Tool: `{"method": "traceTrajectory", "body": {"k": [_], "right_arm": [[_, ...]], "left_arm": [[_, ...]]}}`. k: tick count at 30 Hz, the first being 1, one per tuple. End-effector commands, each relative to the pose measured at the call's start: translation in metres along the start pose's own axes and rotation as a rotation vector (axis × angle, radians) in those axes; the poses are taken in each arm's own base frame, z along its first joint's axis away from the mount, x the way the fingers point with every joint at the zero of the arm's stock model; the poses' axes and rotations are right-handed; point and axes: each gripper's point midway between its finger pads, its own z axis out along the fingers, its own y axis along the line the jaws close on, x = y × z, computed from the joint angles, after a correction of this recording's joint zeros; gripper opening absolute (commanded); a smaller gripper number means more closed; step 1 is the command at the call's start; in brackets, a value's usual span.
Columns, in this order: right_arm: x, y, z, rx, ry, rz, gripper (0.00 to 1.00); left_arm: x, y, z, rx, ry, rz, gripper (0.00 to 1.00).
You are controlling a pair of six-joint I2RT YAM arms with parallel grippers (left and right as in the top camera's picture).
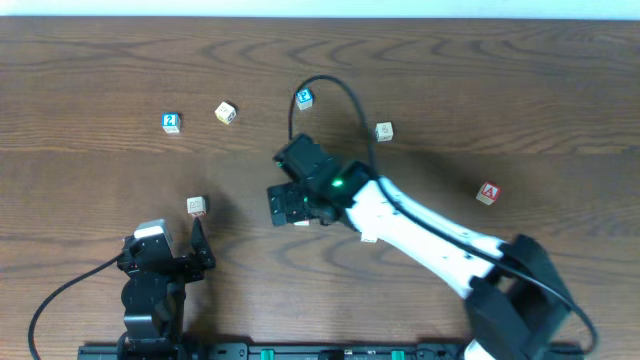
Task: Spell out Ai2
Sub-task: 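Reach right gripper to the red 'I' block near center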
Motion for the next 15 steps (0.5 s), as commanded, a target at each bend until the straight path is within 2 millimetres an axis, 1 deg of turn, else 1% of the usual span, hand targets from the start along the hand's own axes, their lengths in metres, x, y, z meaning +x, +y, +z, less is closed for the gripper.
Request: {"method": "traceTrajectory", "body": {"k": [1, 4, 6, 8, 15], "right_arm": [[0.003, -0.004, 0.015, 0.080, 0.003, 0.012, 0.96], [0.014, -0.008, 0.030, 0.110, 0.049, 0.032, 0.95], [0.019, -0.011, 0.037, 0.123, 0.069, 0.032, 0.93], [0.021, -0.013, 0.042, 0.133, 0.079, 0.046, 0.92], [0.025, -0.015, 0.057, 0.140, 0.100, 0.050, 0.84]], "left_arm": [[0.007, 0.004, 0.003, -0.019, 0.013, 0.014, 0.95], [0.007, 0.004, 0.003, -0.019, 0.013, 0.014, 0.95], [0.007, 0.004, 0.003, -0.019, 0.013, 0.014, 0.95], [0.007, 0.004, 0.003, -0.019, 0.013, 0.014, 0.95], [0.007, 0.004, 0.003, -0.019, 0.013, 0.014, 0.95]]}}
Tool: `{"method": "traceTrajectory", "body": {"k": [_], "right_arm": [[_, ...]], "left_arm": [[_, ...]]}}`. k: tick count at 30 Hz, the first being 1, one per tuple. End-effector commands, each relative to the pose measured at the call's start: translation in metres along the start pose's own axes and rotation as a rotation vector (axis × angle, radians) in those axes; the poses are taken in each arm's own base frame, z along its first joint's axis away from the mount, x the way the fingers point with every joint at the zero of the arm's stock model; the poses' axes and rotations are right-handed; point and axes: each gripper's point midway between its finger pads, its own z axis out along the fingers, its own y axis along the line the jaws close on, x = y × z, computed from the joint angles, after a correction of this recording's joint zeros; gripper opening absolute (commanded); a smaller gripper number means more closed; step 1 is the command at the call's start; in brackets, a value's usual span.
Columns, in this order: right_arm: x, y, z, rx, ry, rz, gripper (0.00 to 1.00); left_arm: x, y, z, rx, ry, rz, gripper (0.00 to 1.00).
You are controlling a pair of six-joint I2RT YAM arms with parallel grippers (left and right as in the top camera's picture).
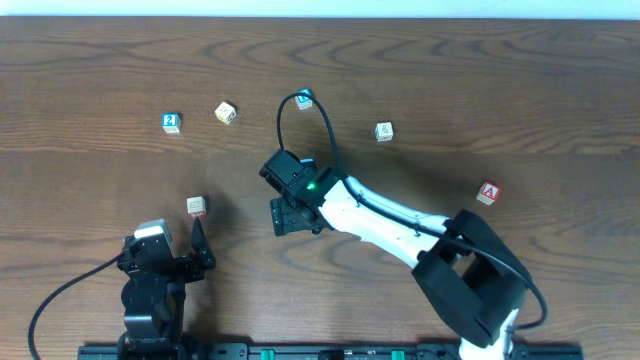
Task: Spell out Ai2
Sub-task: 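Reach right gripper to the red 'I' block near center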
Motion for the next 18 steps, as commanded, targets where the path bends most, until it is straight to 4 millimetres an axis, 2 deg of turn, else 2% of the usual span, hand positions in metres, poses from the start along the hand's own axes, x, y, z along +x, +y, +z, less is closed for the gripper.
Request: {"method": "traceTrajectory", "body": {"k": [1, 11, 18], "right_arm": [[-0.0008, 0.0036, 0.0059, 0.010, -0.003, 0.007, 0.82], [-0.0028, 0.0051, 0.0070, 0.005, -0.010, 0.007, 0.58], [-0.0009, 0.0036, 0.0113, 0.013, 0.000, 0.006, 0.46]], "left_arm": [[0.0074, 0.0042, 0.0028, -0.019, 0.013, 0.014, 0.95], [0.0074, 0.0042, 0.0028, -0.019, 0.013, 0.014, 0.95], [0.0074, 0.0042, 0.0028, -0.019, 0.013, 0.014, 0.95]]}}
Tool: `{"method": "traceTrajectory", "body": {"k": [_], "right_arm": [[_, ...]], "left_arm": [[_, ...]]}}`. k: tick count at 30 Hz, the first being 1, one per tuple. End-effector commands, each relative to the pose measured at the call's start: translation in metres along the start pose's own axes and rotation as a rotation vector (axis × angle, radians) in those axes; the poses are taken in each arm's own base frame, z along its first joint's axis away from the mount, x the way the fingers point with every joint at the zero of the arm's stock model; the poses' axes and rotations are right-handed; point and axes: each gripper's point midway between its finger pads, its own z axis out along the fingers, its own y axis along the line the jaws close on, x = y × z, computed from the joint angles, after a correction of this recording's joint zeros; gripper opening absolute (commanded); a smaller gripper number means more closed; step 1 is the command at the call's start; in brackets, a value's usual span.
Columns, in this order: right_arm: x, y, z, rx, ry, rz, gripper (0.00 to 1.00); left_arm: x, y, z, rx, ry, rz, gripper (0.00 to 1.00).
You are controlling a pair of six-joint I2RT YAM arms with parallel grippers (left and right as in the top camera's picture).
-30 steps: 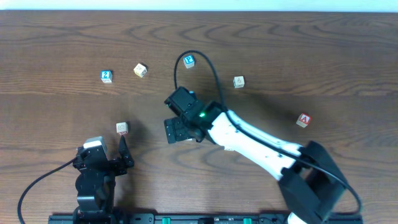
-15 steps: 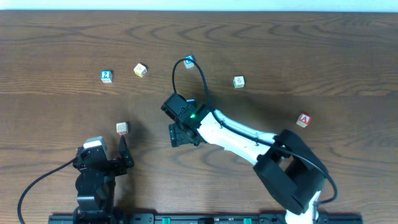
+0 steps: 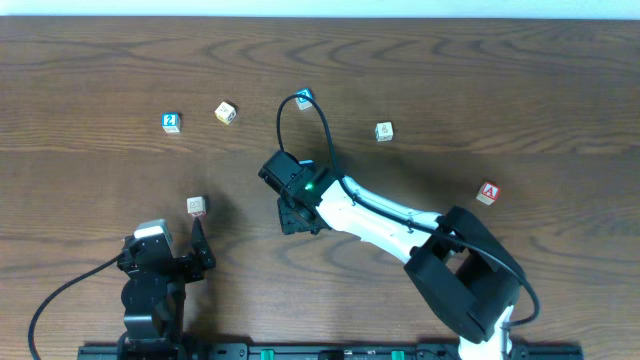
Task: Spell out Ai2
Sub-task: 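Reach right gripper to the red 'I' block near center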
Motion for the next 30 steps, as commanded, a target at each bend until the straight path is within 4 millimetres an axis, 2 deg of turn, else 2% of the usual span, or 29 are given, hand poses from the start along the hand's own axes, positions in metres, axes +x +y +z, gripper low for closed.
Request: {"method": "traceTrajectory", "body": {"k": [1, 5, 12, 15, 20, 25, 27, 30], "right_arm": [[-0.001, 0.003, 0.004, 0.011, -0.003, -0.008, 0.43], [0.000, 0.003, 0.004, 0.013, -0.002, -0.008, 0.34], [-0.002, -0.001, 0.003, 0.034, -0.011, -0.006, 0.28], [-0.012, -0.010, -0.008, 0.094, -0.035, -0.002, 0.26], [-0.057, -0.025, -0.053, 0.207, -0.145, 0.030, 0.24], [-0.108, -0.039, -0.097, 0.188, -0.248, 0.157, 0.23], [-0.120, -0.046, -0.103, 0.164, -0.262, 0.214, 0.22], [-0.132, -0.058, -0.100, 0.113, -0.246, 0.276, 0.22]], "left_arm": [[0.007, 0.004, 0.003, -0.019, 0.014, 0.014, 0.95], [0.007, 0.004, 0.003, -0.019, 0.014, 0.014, 0.95], [0.007, 0.004, 0.003, -0.019, 0.014, 0.014, 0.95], [0.007, 0.004, 0.003, -0.019, 0.014, 0.014, 0.96], [0.007, 0.004, 0.003, -0.019, 0.014, 0.014, 0.95], [0.007, 0.004, 0.003, -0.019, 0.014, 0.014, 0.95], [0.007, 0.004, 0.003, -0.019, 0.014, 0.014, 0.95], [0.007, 0.004, 0.003, -0.019, 0.014, 0.014, 0.95]]}}
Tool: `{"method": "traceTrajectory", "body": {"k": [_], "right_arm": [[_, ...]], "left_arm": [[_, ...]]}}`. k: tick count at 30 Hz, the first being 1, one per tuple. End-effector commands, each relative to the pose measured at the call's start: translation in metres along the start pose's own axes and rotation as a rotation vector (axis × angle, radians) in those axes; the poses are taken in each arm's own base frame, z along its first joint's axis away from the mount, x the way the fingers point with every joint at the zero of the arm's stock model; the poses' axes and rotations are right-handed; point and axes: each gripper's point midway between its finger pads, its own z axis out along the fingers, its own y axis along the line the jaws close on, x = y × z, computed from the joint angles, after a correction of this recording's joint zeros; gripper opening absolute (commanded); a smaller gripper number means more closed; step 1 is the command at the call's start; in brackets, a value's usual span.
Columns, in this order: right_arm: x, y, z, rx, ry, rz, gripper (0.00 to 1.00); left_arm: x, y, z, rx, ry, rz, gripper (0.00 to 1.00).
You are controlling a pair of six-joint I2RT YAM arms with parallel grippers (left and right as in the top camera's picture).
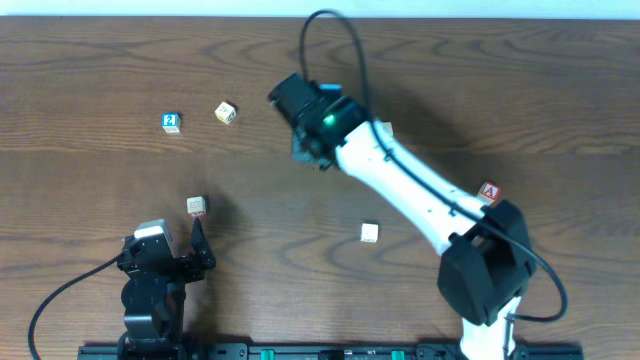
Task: Spell out Ai2
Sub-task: 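Reach right gripper to the red 'I' block near center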
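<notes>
My right gripper (pixel 310 153) hangs over the back middle of the table, seen from above, and its jaws are too dark to read. The blue "2" block (pixel 171 122) lies at the back left with a cream block (pixel 226 112) beside it. The red "A" block (pixel 488 190) peeks out by my right arm on the right. A tan block (pixel 196 206) sits front left and a cream block (pixel 369 232) front centre. My left gripper (pixel 197 245) rests at the front left, near the tan block.
My right arm (pixel 420 190) slants across the table from its base at the front right. A black cable loops above the right wrist. The right wrist covers the spot behind the gripper.
My right gripper has moved from the middle of the table, around where it pointed down at the wood, to the back centre. The cream block at front centre now shows. The left arm is unchanged.
My right gripper stood low over the table's middle, right of the tan block, at all three earlier moments, shifting slightly. A blue block behind it was in view then. Now the gripper is farther back and its wrist covers that blue block.
</notes>
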Motion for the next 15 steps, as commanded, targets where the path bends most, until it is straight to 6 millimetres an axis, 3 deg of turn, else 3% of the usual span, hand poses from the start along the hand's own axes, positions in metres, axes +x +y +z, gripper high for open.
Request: {"method": "traceTrajectory", "body": {"k": [1, 4, 12, 15], "right_arm": [[-0.011, -0.009, 0.010, -0.018, 0.024, 0.079, 0.22], [-0.008, -0.011, 0.024, -0.010, 0.053, 0.085, 0.21], [0.029, -0.004, 0.075, 0.042, 0.176, 0.098, 0.20], [0.029, -0.006, 0.078, 0.046, 0.177, 0.101, 0.20]], "left_arm": [[0.007, 0.004, 0.003, -0.019, 0.014, 0.014, 0.95], [0.007, 0.004, 0.003, -0.019, 0.014, 0.014, 0.95], [0.007, 0.004, 0.003, -0.019, 0.014, 0.014, 0.95], [0.007, 0.004, 0.003, -0.019, 0.014, 0.014, 0.95]]}}
